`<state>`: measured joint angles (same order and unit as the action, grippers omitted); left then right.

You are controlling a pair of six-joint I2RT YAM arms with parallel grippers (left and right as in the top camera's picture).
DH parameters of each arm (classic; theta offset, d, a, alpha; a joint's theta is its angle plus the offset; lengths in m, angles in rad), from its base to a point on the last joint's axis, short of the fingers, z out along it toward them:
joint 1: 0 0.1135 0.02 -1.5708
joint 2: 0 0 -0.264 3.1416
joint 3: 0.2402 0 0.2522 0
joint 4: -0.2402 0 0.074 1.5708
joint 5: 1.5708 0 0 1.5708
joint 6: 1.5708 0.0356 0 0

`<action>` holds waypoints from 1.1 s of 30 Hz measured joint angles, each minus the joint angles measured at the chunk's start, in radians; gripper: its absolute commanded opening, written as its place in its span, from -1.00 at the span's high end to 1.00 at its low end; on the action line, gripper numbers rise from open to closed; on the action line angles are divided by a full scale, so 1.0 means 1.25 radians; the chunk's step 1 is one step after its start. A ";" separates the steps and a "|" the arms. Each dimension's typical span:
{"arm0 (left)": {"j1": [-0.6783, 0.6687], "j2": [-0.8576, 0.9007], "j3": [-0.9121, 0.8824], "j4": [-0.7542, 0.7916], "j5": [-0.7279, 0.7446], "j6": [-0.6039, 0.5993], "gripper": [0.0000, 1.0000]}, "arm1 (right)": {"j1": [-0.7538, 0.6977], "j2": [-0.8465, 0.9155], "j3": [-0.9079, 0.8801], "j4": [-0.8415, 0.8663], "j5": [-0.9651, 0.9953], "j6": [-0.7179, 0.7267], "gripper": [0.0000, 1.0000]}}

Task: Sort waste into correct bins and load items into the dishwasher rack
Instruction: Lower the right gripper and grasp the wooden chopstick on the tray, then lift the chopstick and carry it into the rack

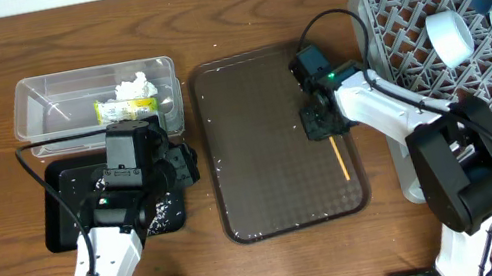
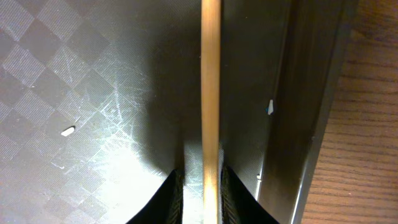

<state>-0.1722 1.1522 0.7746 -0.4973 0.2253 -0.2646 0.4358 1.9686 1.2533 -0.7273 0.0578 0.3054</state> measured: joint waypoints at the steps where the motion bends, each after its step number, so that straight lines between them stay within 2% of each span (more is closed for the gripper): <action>1: 0.000 0.000 0.000 0.000 0.000 0.000 -0.12 | 0.000 -0.001 -0.001 0.002 0.001 0.000 0.73; 5: 0.000 0.000 0.000 0.000 0.000 0.000 -0.12 | 0.000 -0.002 -0.004 0.003 0.014 0.001 0.97; 22: 0.000 0.000 0.000 0.000 0.000 0.000 -0.12 | -0.002 -0.022 0.002 -0.013 -0.023 -0.002 0.98; 33: 0.000 0.000 0.000 0.000 0.000 0.000 -0.12 | -0.125 -0.249 0.002 -0.037 -0.047 -0.081 0.98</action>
<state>-0.1722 1.1522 0.7746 -0.4973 0.2253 -0.2646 0.2794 1.6577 1.2556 -0.7731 -0.0010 0.2035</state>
